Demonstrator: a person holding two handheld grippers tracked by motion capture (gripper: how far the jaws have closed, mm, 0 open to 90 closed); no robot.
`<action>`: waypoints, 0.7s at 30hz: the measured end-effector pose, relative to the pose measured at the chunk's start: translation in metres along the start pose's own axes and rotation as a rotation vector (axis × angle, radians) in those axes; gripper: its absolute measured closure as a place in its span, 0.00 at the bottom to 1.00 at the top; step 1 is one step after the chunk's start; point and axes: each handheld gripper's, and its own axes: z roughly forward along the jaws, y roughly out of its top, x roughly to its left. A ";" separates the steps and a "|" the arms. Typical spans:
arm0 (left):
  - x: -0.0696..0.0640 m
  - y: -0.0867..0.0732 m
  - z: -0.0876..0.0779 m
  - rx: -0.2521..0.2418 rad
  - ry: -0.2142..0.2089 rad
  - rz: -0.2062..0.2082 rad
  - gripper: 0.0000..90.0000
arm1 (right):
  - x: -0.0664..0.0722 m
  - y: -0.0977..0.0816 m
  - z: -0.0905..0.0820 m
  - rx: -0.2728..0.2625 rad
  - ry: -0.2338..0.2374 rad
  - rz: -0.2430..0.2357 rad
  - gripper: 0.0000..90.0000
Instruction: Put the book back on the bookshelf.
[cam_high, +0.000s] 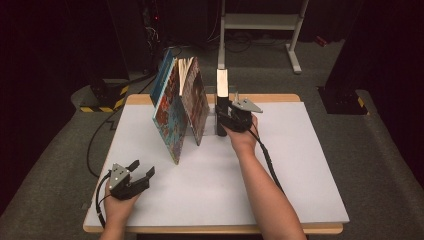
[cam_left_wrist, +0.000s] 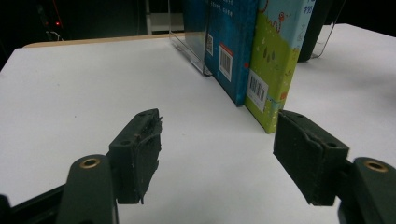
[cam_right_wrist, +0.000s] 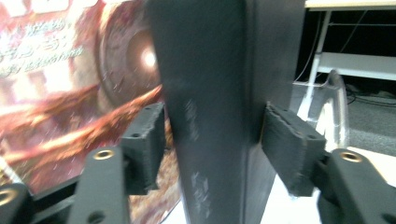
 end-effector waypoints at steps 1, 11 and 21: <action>0.000 0.000 0.000 0.003 0.001 0.003 0.36 | 0.000 0.001 0.001 0.006 0.002 0.001 0.46; 0.001 0.001 -0.001 0.003 0.000 0.005 0.36 | -0.001 0.000 -0.001 0.003 0.015 -0.036 0.51; 0.000 0.000 0.000 0.003 -0.002 0.005 0.35 | 0.002 -0.003 -0.012 0.007 0.033 -0.050 0.37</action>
